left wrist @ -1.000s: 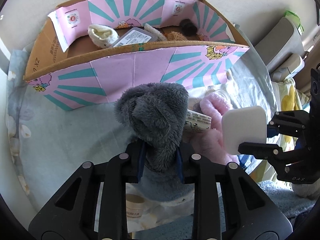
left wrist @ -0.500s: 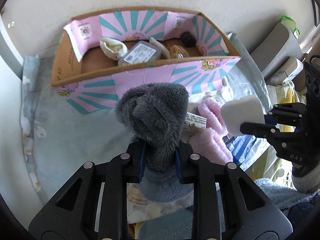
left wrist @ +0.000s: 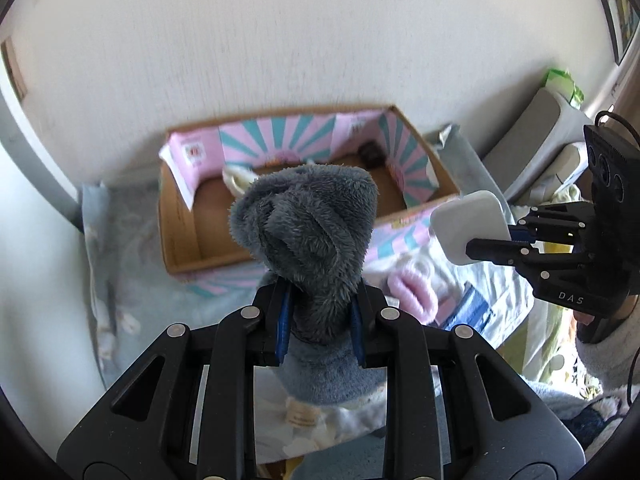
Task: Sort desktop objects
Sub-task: 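Lift both held items and carry them over the cardboard box, then open both tools to drop the sock and case into the box, then move both tools back toward the remaining items on the sheet, then grasp the pink fuzzy headband with the right tool while the left tool grasps the MARUBI jar, then carry the headband and jar over the cardboard box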
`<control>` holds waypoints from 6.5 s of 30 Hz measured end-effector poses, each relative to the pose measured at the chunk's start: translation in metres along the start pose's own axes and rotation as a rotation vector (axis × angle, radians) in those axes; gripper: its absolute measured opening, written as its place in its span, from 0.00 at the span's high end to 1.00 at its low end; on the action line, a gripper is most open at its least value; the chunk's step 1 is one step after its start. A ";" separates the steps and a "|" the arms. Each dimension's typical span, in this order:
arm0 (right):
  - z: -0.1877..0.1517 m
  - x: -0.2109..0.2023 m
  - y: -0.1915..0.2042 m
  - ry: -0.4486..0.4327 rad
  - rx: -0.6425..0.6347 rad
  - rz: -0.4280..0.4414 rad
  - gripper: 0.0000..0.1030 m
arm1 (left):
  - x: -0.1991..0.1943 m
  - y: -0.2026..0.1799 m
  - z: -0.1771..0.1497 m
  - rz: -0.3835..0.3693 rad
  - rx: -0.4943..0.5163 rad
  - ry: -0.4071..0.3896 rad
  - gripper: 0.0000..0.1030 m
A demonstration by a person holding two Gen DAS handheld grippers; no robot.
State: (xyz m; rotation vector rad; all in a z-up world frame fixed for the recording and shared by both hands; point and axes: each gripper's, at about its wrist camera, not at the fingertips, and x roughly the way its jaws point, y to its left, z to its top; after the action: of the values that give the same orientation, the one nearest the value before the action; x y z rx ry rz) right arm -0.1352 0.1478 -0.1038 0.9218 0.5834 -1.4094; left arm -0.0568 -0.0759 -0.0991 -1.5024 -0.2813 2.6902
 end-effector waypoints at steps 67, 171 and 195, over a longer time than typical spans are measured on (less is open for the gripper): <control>0.108 0.064 -0.040 0.083 0.016 -0.170 0.34 | 0.053 0.046 0.090 0.168 0.010 0.009 0.00; -0.066 0.068 -0.022 0.142 0.479 0.015 0.80 | 0.042 0.034 -0.153 0.040 0.099 0.112 0.71; -0.021 0.002 -0.022 0.044 0.379 0.015 0.80 | -0.002 0.017 -0.039 -0.002 0.042 0.029 0.71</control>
State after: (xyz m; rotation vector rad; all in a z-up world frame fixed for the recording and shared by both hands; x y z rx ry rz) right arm -0.1529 0.1655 -0.1216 1.2570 0.3442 -1.5173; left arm -0.0217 -0.0874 -0.1206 -1.5269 -0.2227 2.6536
